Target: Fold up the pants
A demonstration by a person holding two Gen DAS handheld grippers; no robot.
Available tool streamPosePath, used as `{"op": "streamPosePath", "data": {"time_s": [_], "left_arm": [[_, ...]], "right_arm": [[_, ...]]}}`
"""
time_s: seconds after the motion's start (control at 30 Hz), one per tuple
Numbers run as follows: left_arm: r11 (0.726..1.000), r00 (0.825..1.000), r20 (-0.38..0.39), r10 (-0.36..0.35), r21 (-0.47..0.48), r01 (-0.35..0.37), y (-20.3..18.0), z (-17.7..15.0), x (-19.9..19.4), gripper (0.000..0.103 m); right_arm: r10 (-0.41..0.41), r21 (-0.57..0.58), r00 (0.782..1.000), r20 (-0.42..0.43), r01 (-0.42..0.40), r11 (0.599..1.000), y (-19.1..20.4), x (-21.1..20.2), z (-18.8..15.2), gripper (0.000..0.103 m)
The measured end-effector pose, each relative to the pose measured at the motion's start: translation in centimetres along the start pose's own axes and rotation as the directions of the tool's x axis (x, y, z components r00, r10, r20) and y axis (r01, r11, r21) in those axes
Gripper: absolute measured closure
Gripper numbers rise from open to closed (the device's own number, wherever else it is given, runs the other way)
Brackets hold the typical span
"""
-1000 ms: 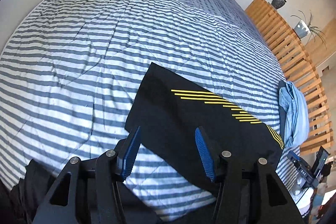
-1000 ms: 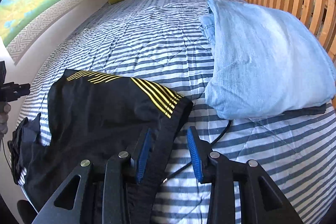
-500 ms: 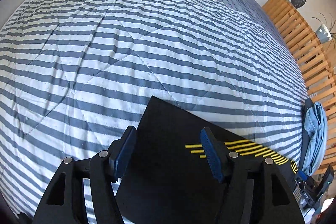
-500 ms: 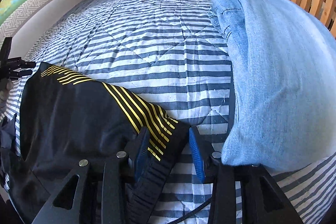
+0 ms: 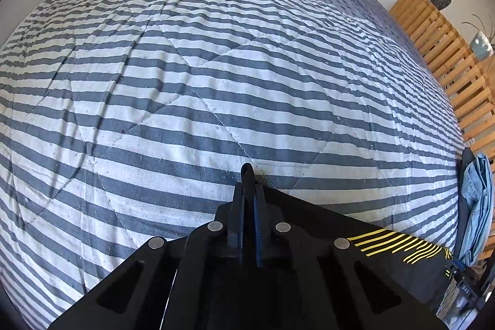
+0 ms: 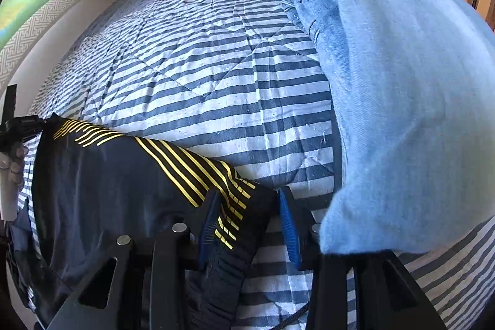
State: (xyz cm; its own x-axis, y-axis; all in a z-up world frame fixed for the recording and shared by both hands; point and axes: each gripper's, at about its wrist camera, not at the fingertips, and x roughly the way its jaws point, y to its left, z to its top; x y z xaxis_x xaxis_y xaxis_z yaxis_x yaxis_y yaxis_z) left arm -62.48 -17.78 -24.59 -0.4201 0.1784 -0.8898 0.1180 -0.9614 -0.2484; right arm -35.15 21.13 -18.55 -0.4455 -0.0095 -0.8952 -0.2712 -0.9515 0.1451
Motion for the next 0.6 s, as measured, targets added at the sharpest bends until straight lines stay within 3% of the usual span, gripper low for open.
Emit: {"op": "streamPosePath", "data": {"time_s": [0.07, 0.17, 0.33, 0.47, 0.6], "left_arm": [[1.0, 1.0, 0.018, -0.011, -0.002, 0.011, -0.1, 0.2, -1.1, 0.099], [0.999, 0.997, 0.063, -0.045, -0.008, 0.045, -0.1, 0.7, -4.2, 0.1], [0.995, 0.981, 0.163, -0.102, 0.023, 0.099, 0.1, -0.4, -13.0, 0.1], [0.989, 0.96, 0.236, -0.148, 0.021, 0.147, 2.0, -3.3, -21.5, 0.1], [0.985, 0.942, 0.29, -0.17, 0.042, 0.165, 4.4, -9.5, -28.8, 0.1]], "right_arm": [[-0.021, -0.015, 1.0, 0.008, 0.021, 1.0, 0.5, 0.2, 0.1, 0.082], [0.016, 0.012, 0.998, 0.058, -0.016, 1.0, 0.5, -1.4, 0.0, 0.086], [0.037, -0.041, 0.979, 0.202, -0.029, 0.999, 2.0, -7.5, -0.5, 0.088], [0.059, -0.093, 0.951, 0.303, -0.033, 0.995, 3.6, -13.5, -1.7, 0.09], [0.106, -0.126, 0.923, 0.369, -0.063, 0.99, 4.7, -18.9, -4.9, 0.091]]}}
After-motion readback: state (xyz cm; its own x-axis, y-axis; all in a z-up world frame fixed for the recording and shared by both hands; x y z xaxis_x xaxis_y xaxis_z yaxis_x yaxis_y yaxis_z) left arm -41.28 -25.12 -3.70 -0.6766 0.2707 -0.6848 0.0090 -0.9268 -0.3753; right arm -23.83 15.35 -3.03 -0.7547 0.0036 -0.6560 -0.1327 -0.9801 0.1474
